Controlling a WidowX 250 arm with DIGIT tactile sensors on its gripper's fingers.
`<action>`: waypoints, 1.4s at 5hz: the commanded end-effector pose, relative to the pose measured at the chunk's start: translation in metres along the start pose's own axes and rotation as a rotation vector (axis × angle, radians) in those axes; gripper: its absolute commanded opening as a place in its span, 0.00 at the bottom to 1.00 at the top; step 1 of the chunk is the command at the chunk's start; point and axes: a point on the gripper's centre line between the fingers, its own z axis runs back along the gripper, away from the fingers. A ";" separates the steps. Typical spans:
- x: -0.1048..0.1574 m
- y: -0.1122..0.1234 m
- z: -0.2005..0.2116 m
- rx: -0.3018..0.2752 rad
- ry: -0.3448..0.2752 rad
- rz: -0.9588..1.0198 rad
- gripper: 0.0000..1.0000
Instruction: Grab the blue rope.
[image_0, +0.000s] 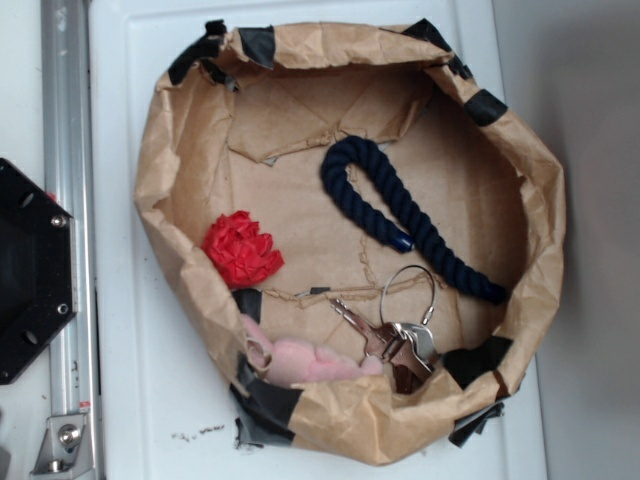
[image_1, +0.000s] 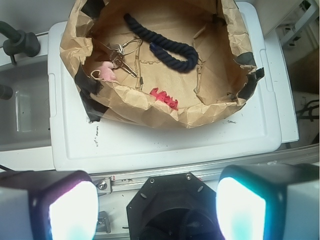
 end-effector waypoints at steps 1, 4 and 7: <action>0.000 0.000 0.000 0.000 0.000 0.000 1.00; 0.134 0.022 -0.127 0.237 -0.069 -0.572 1.00; 0.172 0.027 -0.212 -0.005 0.000 -0.618 1.00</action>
